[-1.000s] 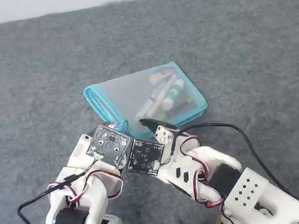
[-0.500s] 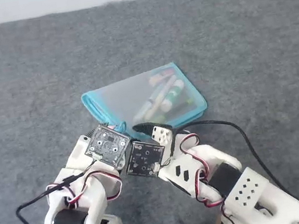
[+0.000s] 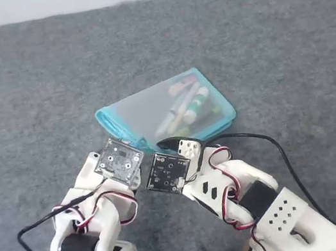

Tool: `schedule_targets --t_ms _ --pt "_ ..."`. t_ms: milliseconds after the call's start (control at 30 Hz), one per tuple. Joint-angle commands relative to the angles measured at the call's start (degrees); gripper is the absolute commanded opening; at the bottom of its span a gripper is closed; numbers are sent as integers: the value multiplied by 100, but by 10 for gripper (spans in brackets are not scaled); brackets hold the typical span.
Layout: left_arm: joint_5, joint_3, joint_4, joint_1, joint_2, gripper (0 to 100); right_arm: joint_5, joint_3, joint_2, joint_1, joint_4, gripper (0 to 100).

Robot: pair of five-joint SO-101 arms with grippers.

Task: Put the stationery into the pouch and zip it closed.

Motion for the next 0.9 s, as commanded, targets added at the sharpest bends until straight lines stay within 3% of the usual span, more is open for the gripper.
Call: schedule_targets --t_ms 0,433,700,867 --pt "149 -338 -273 -527 18 12 123 79 -22 207 119 7" --pt "149 -321 -308 -774 18 12 343 281 -31 646 101 7" --pt "149 -303 -290 -756 18 12 316 299 -75 523 101 7" --pt "149 -215 -264 -466 26 12 -624 185 -84 84 -224 13"
